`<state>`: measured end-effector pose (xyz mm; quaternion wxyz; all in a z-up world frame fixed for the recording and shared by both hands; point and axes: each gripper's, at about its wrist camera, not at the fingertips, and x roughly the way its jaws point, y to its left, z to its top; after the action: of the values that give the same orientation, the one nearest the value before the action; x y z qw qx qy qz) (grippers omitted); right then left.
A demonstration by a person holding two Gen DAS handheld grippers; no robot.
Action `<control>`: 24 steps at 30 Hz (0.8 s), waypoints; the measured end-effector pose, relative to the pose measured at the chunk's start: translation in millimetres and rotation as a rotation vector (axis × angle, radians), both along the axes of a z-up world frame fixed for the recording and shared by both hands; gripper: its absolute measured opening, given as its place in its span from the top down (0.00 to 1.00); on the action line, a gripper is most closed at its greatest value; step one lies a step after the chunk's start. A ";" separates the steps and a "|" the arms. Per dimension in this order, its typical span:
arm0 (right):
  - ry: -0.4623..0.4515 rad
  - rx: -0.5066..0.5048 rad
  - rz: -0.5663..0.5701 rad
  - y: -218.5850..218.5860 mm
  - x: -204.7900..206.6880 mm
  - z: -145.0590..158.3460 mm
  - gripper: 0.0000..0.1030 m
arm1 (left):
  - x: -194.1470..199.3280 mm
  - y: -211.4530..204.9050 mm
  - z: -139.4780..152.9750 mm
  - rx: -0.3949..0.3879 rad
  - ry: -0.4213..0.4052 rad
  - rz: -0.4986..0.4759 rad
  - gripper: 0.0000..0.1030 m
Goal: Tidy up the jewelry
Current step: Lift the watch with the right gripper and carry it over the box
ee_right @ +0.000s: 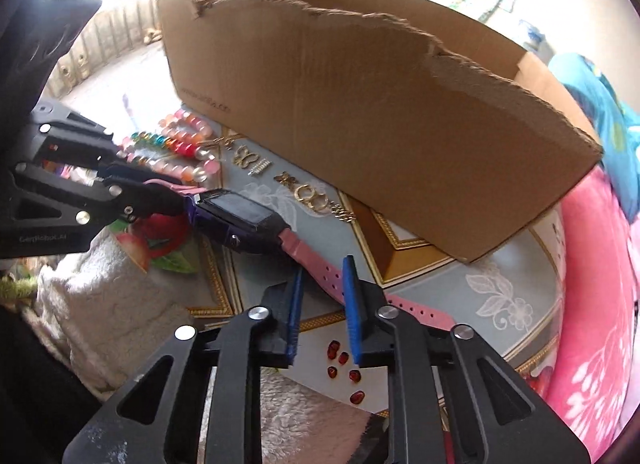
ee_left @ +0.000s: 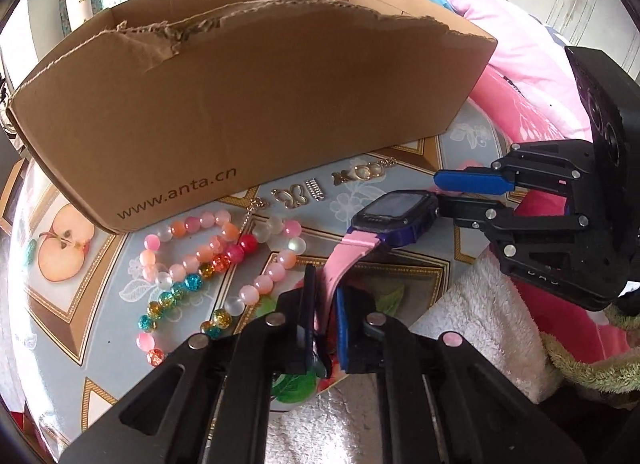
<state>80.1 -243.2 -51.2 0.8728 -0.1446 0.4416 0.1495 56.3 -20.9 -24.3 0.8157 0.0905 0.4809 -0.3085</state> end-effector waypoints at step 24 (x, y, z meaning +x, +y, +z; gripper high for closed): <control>0.014 0.171 -0.062 7.2 124.0 142.3 0.99 | 125.2 13.8 159.4 -0.015 -0.188 -0.010 0.95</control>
<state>204.1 -236.1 91.2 0.8830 -0.0549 0.4378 0.1604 181.4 -7.1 135.1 0.8564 0.1154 0.3993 -0.3062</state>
